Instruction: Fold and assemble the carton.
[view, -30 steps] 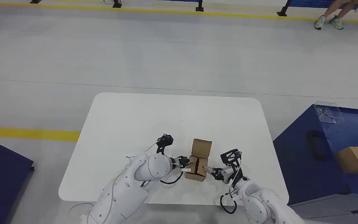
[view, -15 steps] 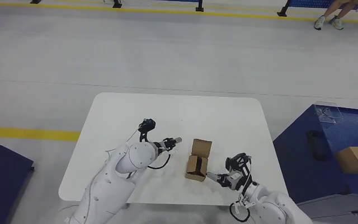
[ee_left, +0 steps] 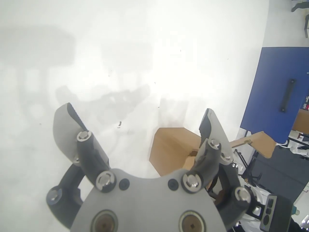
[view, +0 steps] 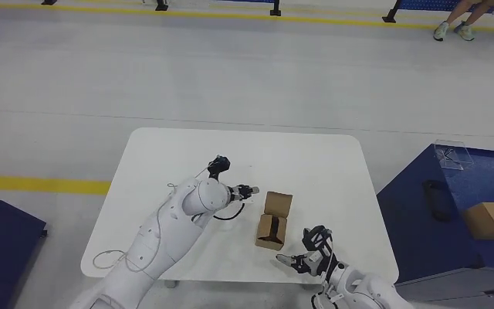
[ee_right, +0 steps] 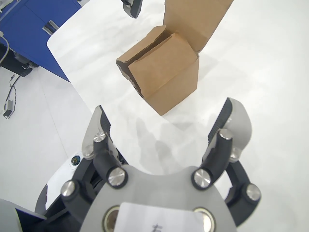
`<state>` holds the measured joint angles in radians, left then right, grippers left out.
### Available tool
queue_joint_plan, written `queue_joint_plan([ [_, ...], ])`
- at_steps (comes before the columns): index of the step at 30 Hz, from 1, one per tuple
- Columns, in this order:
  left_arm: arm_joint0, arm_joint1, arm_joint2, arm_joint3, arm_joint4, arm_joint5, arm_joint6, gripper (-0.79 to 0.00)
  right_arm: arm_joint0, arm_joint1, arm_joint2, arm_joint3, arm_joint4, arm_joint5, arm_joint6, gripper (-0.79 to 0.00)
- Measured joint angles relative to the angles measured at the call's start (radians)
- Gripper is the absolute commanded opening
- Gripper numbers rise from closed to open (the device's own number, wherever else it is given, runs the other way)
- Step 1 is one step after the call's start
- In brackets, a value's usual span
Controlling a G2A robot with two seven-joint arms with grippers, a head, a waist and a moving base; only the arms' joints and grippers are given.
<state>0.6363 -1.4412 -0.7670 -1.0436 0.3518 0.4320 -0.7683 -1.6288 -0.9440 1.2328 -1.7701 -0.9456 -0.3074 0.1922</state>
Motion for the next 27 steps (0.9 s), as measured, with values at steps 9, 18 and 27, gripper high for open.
queue_joint_plan([
  [9,-0.078,-0.059,0.053,0.174,-0.076,-0.076,0.006,0.000,0.029,-0.015,-0.030,0.035,-0.091,0.076,-0.054,0.000],
  [18,-0.078,-0.073,0.047,0.198,-0.090,-0.118,0.006,0.000,0.059,-0.030,-0.046,0.072,-0.132,0.135,-0.073,0.000],
  [27,-0.027,-0.049,0.011,0.112,-0.044,-0.103,-0.014,0.000,0.067,-0.034,-0.007,0.079,-0.120,0.149,-0.068,0.000],
])
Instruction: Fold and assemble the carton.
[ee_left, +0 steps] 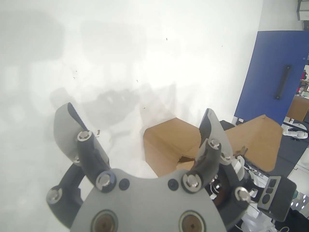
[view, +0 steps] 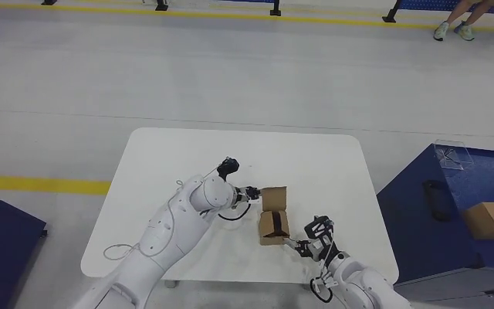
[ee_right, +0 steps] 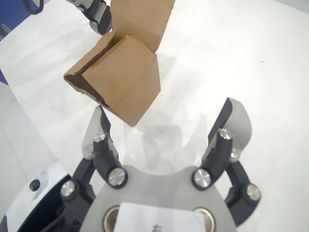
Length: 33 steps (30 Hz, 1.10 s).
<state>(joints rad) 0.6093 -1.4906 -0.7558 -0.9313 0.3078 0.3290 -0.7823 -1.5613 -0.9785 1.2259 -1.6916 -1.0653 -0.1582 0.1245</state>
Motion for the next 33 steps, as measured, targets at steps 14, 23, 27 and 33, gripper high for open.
queue_joint_plan([
  [14,0.180,0.069,-0.100,-0.292,0.114,0.056,-0.047,0.000,0.004,-0.007,0.048,0.040,0.005,0.006,0.000,0.000],
  [23,0.266,0.090,-0.112,-0.446,0.181,0.081,-0.087,0.000,0.004,-0.010,0.084,0.050,0.023,-0.012,0.008,0.000],
  [27,0.281,0.091,-0.100,-0.472,0.201,0.090,-0.094,0.000,0.003,-0.011,0.100,0.046,0.035,-0.026,0.019,0.000],
  [33,0.301,0.096,-0.114,-0.506,0.213,0.112,-0.089,0.000,-0.007,-0.010,0.117,0.044,0.029,-0.056,0.058,0.000],
])
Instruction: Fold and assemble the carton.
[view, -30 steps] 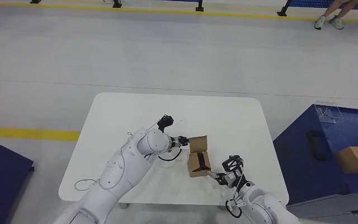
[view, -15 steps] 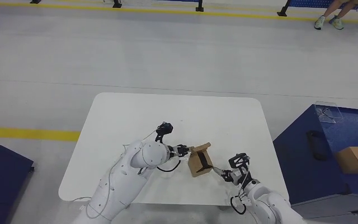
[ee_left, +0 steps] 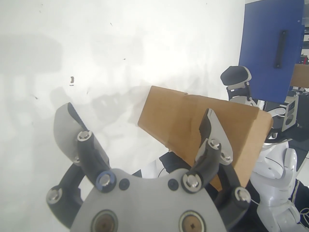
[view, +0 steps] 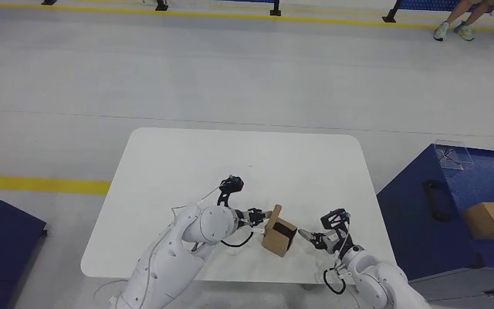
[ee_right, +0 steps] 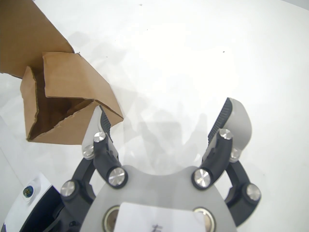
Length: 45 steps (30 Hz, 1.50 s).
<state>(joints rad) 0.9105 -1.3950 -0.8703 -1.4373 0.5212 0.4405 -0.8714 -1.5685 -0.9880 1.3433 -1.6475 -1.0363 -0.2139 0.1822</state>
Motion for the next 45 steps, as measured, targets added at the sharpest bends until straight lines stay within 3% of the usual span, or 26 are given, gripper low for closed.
queue_joint_plan([
  [7,0.054,0.015,-0.034,-0.077,0.017,0.007,-0.009,0.000,-0.005,-0.004,-0.008,0.003,-0.015,-0.005,0.021,0.000],
  [13,0.080,0.016,-0.019,-0.112,0.027,-0.013,-0.015,0.000,-0.004,-0.012,-0.035,0.003,-0.034,0.004,0.019,0.000],
  [24,0.050,0.000,0.028,-0.044,0.025,0.000,-0.006,0.000,-0.011,-0.021,-0.037,-0.012,-0.026,0.015,0.008,0.000],
  [35,0.040,-0.003,0.018,-0.008,0.016,-0.007,0.004,0.000,-0.026,-0.026,0.011,-0.051,0.080,-0.007,-0.008,0.000],
  [40,0.039,-0.002,0.009,-0.013,0.015,-0.006,0.002,0.000,-0.037,-0.024,0.065,-0.071,0.168,-0.046,-0.013,0.000],
  [45,0.041,-0.003,0.007,-0.013,0.013,-0.006,0.002,0.000,-0.062,-0.021,0.092,-0.100,0.271,-0.149,0.023,0.000],
])
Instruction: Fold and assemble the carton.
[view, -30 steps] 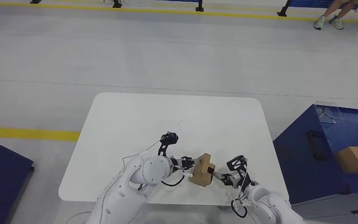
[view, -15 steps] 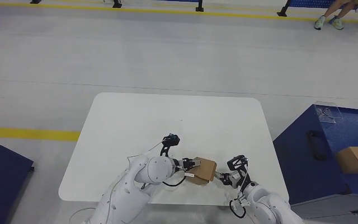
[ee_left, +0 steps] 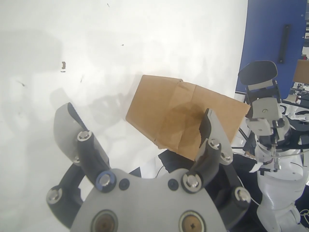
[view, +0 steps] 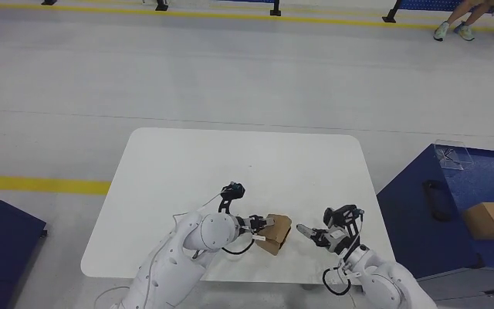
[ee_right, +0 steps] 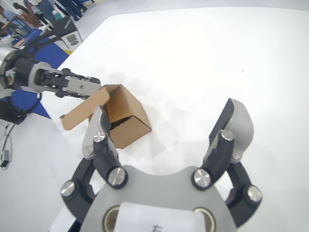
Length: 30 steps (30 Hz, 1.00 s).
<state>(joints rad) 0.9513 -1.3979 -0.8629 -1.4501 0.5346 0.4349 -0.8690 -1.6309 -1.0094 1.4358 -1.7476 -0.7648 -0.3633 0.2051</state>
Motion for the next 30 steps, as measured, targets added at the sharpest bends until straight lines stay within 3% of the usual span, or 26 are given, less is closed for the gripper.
queue_joint_plan([
  [8,-0.003,-0.004,0.005,0.003,-0.007,0.003,-0.001,0.000,-0.016,0.001,0.003,-0.013,-0.033,-0.039,0.010,0.000],
  [30,0.007,-0.007,0.005,0.008,-0.023,-0.007,-0.004,0.000,0.024,-0.023,-0.101,0.036,-0.204,0.039,-0.076,0.000],
])
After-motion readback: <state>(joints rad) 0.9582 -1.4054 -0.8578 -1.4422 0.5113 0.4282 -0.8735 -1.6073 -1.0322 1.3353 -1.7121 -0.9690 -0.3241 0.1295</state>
